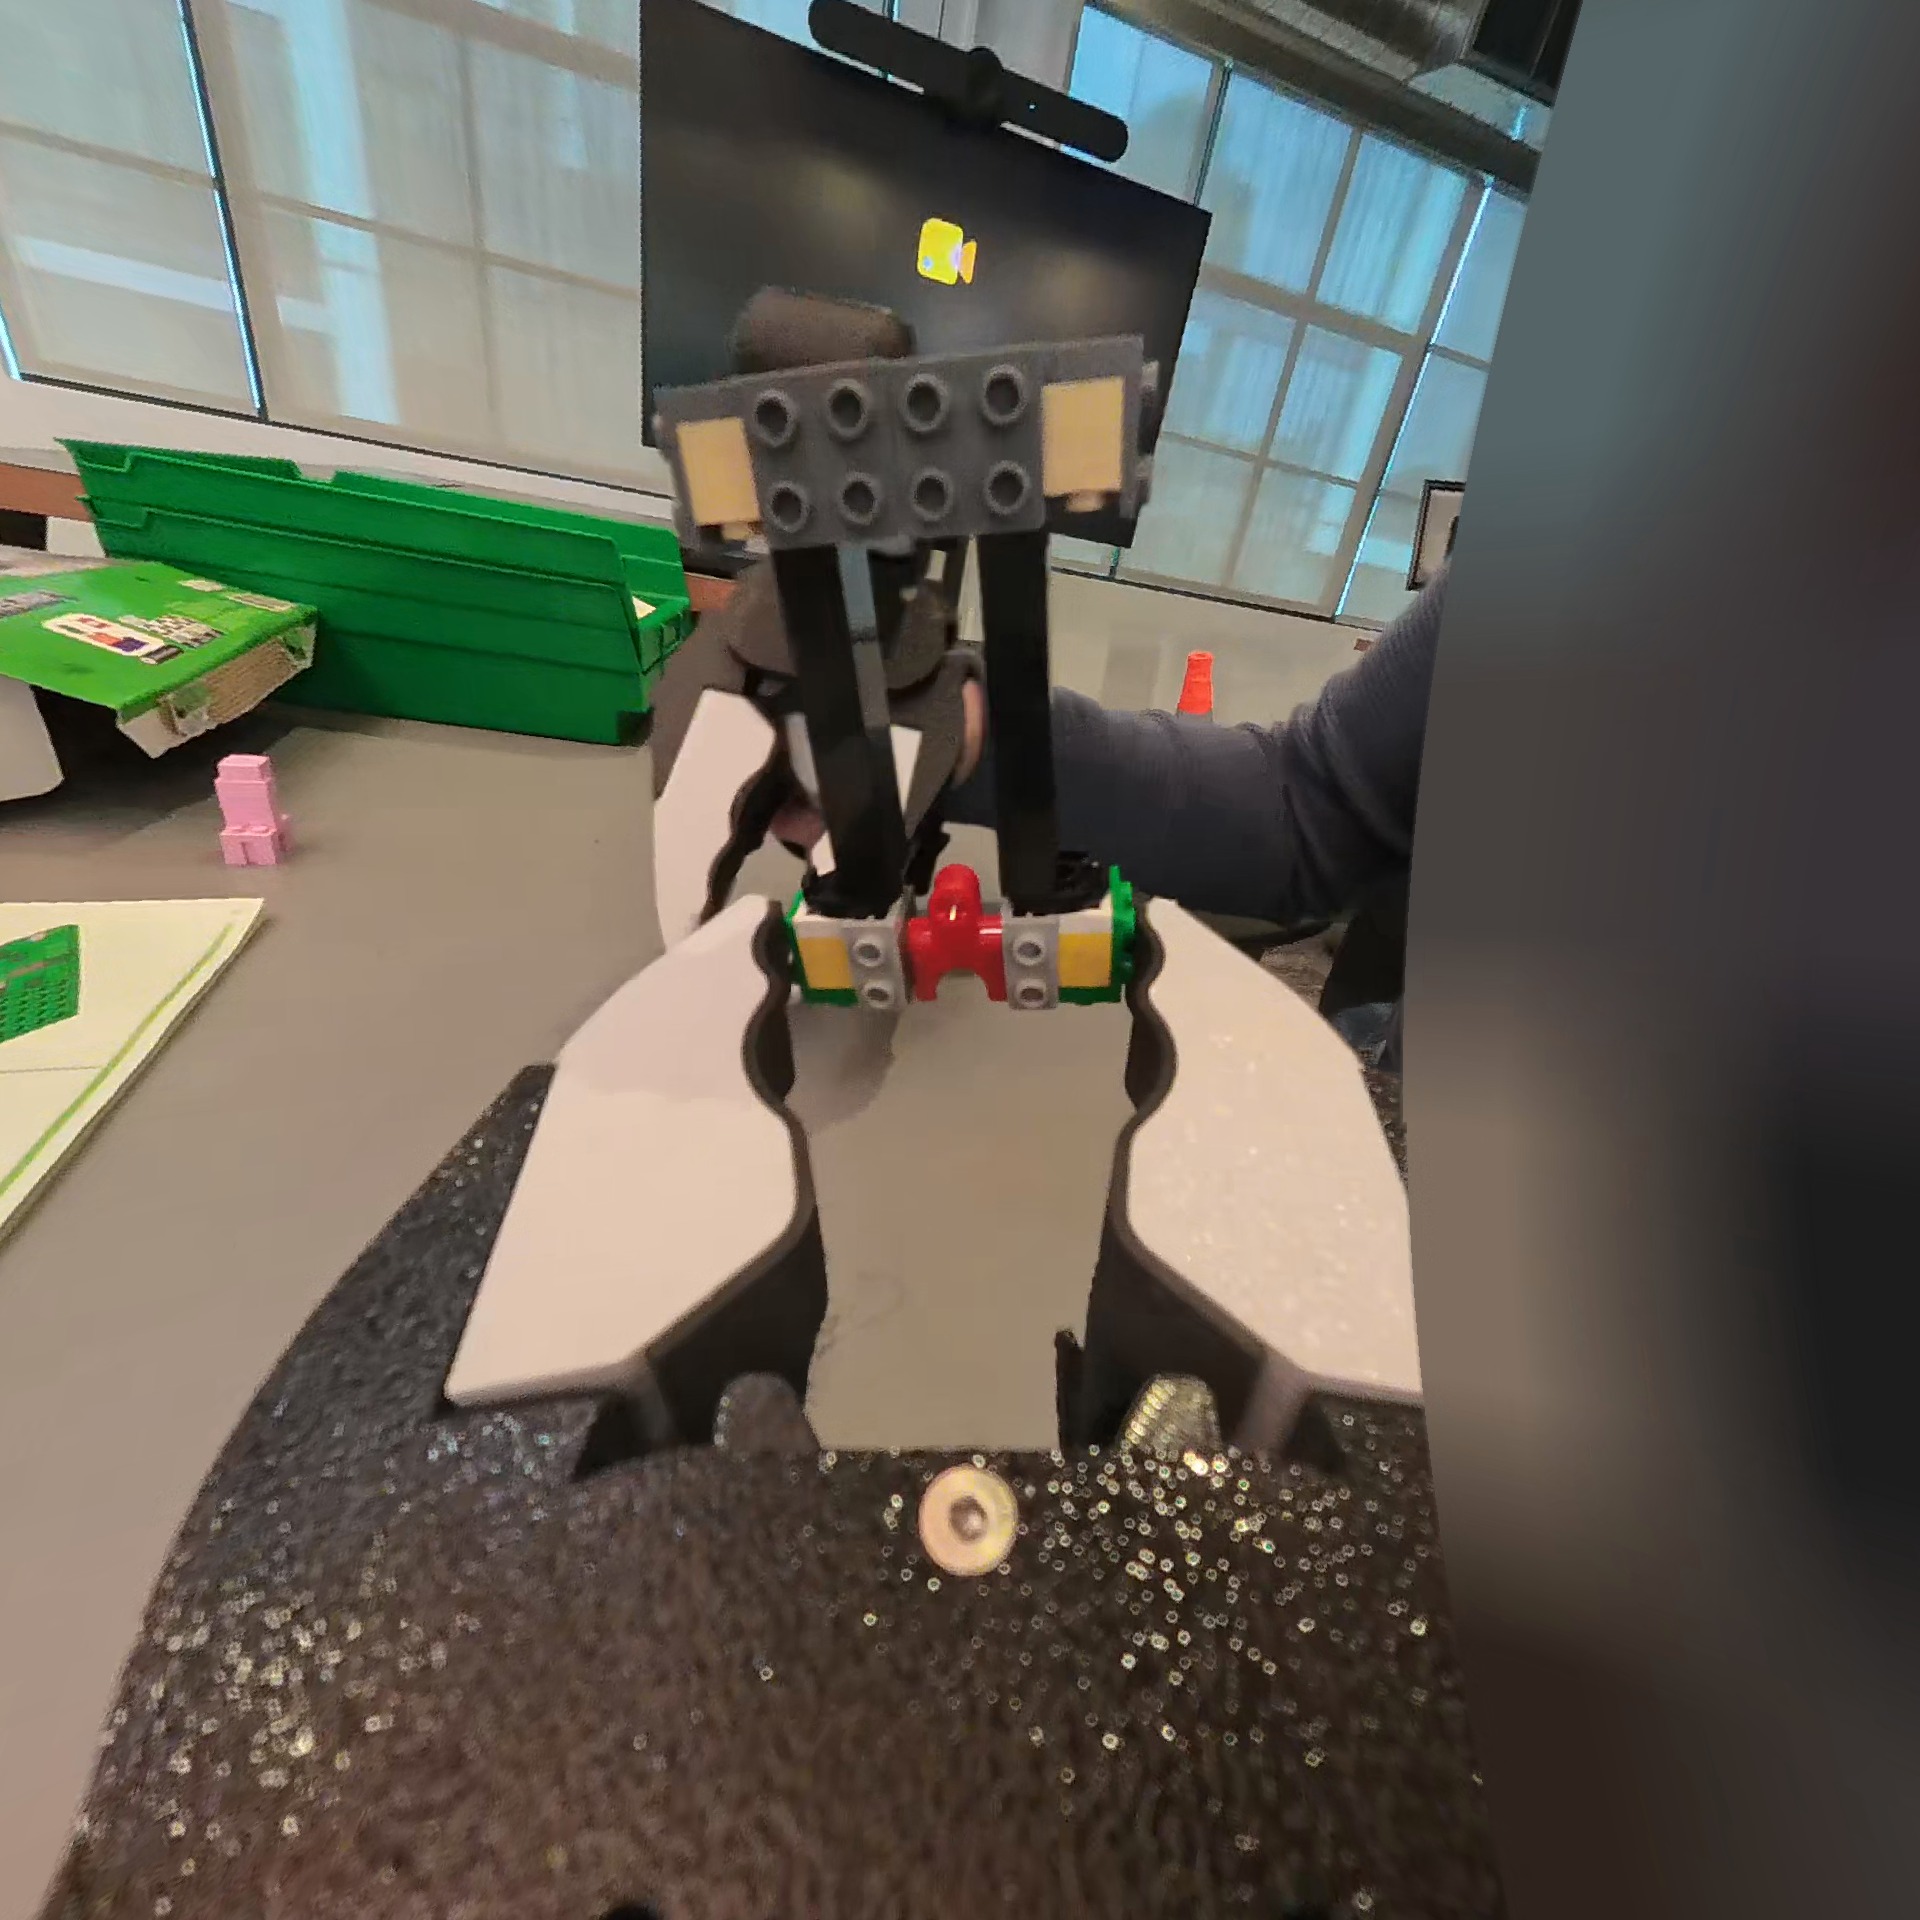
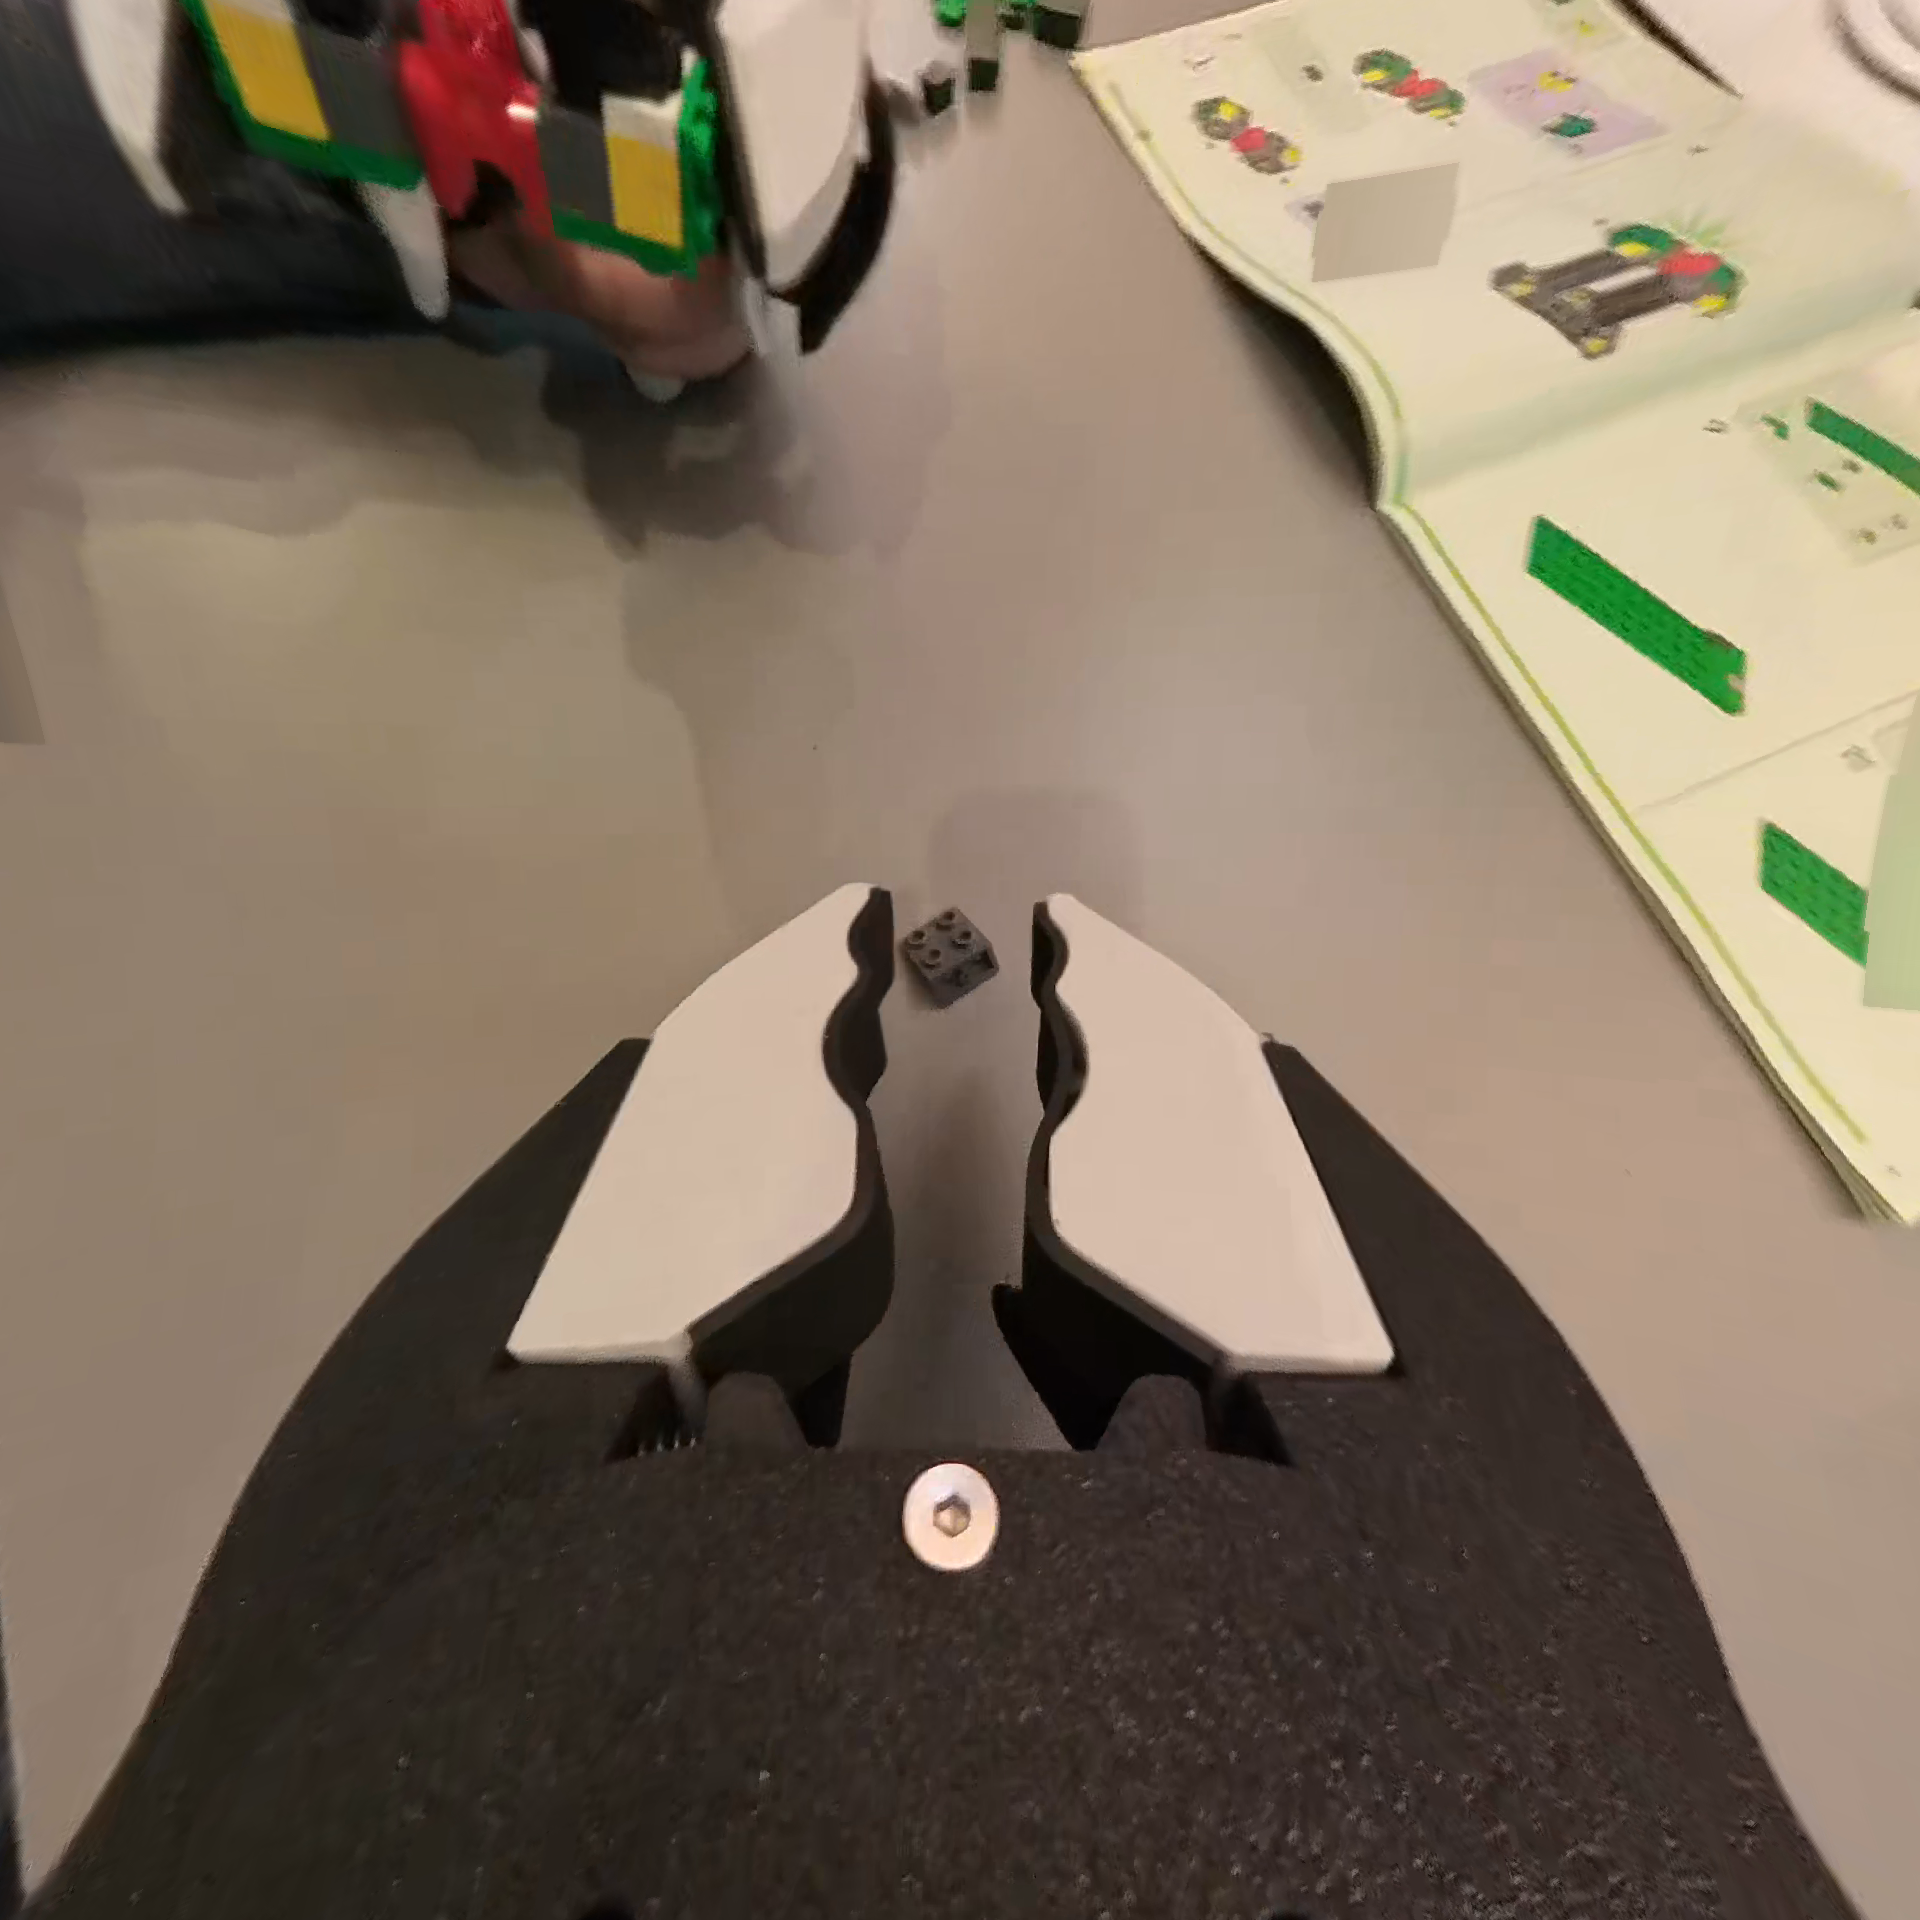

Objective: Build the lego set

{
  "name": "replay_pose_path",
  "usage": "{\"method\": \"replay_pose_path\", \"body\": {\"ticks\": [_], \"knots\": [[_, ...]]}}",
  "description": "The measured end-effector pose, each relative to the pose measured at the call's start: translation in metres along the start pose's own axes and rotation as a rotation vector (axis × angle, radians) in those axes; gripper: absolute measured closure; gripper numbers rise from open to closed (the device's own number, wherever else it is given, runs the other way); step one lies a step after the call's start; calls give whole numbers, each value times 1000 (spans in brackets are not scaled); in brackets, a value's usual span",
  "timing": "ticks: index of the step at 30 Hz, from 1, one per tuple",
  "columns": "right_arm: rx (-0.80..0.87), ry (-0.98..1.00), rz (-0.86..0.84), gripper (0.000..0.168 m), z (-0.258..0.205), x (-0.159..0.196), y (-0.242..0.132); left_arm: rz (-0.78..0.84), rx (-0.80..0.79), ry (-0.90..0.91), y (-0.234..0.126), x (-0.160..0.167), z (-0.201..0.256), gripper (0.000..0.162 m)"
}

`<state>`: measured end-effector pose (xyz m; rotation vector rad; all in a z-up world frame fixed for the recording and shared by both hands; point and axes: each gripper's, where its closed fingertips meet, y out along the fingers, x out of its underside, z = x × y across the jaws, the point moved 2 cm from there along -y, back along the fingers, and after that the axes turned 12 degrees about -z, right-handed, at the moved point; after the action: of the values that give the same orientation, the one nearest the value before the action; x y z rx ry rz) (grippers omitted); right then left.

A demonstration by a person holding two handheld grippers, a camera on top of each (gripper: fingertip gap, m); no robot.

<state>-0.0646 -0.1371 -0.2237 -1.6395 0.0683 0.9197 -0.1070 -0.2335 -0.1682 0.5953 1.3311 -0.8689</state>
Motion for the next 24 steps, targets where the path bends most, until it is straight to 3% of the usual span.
{"method": "replay_pose_path", "body": {"ticks": [3, 10, 19, 24], "knots": [[144, 112, -49, 168, 0, 1, -3, 5, -19, -2, -1, 0, -3, 100], [222, 219, -219, 168, -20, 16, 13, 0, -49, -1, -2, 0, -6, 100], [212, 231, -332, 168, -7, 23, 25, -37, -73, 10, -1, 3, -8, 100], [427, 179, -254, 168, 28, 11, 27, -27, -86, 8, -3, 3, -10, 100]]}}
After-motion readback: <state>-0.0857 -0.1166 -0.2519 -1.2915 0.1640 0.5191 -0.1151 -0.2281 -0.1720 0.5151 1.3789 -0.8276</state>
